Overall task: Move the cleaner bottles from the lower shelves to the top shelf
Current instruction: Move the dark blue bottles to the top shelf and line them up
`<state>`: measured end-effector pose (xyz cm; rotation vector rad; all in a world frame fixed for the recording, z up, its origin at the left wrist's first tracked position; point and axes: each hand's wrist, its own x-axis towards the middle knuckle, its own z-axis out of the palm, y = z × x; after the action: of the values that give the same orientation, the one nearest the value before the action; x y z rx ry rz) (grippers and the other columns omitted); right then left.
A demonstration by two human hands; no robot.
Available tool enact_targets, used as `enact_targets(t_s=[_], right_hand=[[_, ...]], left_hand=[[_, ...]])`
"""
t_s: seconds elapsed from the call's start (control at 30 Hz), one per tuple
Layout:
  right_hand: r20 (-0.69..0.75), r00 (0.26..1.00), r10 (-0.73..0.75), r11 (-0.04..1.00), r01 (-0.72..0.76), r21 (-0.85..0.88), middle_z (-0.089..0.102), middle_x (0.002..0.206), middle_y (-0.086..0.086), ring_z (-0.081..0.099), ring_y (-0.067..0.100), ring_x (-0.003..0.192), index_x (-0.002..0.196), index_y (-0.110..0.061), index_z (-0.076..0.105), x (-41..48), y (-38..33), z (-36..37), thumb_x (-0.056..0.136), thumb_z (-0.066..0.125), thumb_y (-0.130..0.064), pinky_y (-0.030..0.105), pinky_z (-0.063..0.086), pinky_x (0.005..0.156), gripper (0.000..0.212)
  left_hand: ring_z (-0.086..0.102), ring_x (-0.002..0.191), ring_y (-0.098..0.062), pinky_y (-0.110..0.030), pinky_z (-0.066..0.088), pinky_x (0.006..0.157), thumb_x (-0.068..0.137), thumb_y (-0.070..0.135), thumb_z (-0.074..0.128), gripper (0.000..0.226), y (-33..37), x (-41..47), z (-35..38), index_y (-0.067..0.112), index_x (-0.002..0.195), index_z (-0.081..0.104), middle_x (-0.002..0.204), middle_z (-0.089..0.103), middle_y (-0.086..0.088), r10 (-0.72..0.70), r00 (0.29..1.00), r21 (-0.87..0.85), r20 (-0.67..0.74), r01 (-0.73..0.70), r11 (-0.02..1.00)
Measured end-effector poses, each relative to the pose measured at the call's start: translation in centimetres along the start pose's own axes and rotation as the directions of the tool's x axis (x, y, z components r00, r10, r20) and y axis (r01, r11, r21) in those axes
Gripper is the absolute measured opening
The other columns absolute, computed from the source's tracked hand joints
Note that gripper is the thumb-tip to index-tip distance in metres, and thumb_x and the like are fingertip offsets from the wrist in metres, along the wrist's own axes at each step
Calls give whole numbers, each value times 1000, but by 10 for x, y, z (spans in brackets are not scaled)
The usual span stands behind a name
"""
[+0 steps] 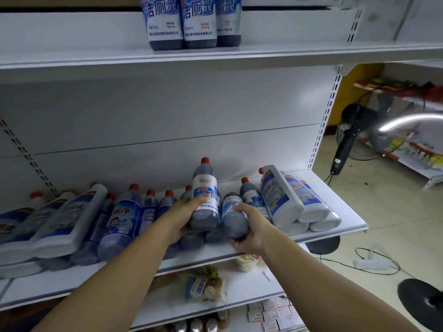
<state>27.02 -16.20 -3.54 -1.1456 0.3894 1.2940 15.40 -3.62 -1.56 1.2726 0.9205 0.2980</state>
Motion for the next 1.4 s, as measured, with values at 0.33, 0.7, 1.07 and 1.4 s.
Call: enact_targets(t_s=[0.33, 0.7, 1.07, 1.4], right_hand=[[357, 919, -170, 984, 177, 13, 62, 108, 22, 64, 31, 82, 122, -2, 49, -70, 4, -42, 45, 86, -9, 42, 53, 83, 86], [547, 785, -292, 860, 466, -209, 75, 88, 7, 70, 23, 83, 110, -15, 55, -161, 5, -86, 72, 61, -23, 42, 56, 78, 39], [728, 596, -340, 615, 726, -307, 67, 112, 16, 68, 31, 99, 122, -11, 51, -213, -12, -75, 28, 96, -35, 36, 58, 74, 107], [842, 425, -333, 400, 872, -282, 63, 121, 21, 62, 36, 111, 126, -7, 49, -273, -72, -9, 36, 95, -30, 50, 51, 93, 104]], left_hand=[[73, 66, -20, -32, 60, 56, 85, 6, 56, 24, -9, -76, -11, 10, 108, 58, 78, 76, -8, -6, 978, -207, 209, 50, 977], [70, 78, -27, -39, 59, 65, 65, 13, 67, 45, 9, -162, 22, 13, 108, 57, 95, 72, -13, 121, 966, -222, 231, -69, 973], [72, 81, -25, -35, 60, 64, 29, 29, 95, 101, 39, -217, 29, 9, 118, 52, 93, 74, -11, 296, 899, -131, 322, -267, 955], [73, 83, -23, -28, 58, 64, 19, 34, 95, 100, 137, -247, 15, 16, 109, 56, 92, 76, -7, 544, 757, -41, 361, -570, 820]])
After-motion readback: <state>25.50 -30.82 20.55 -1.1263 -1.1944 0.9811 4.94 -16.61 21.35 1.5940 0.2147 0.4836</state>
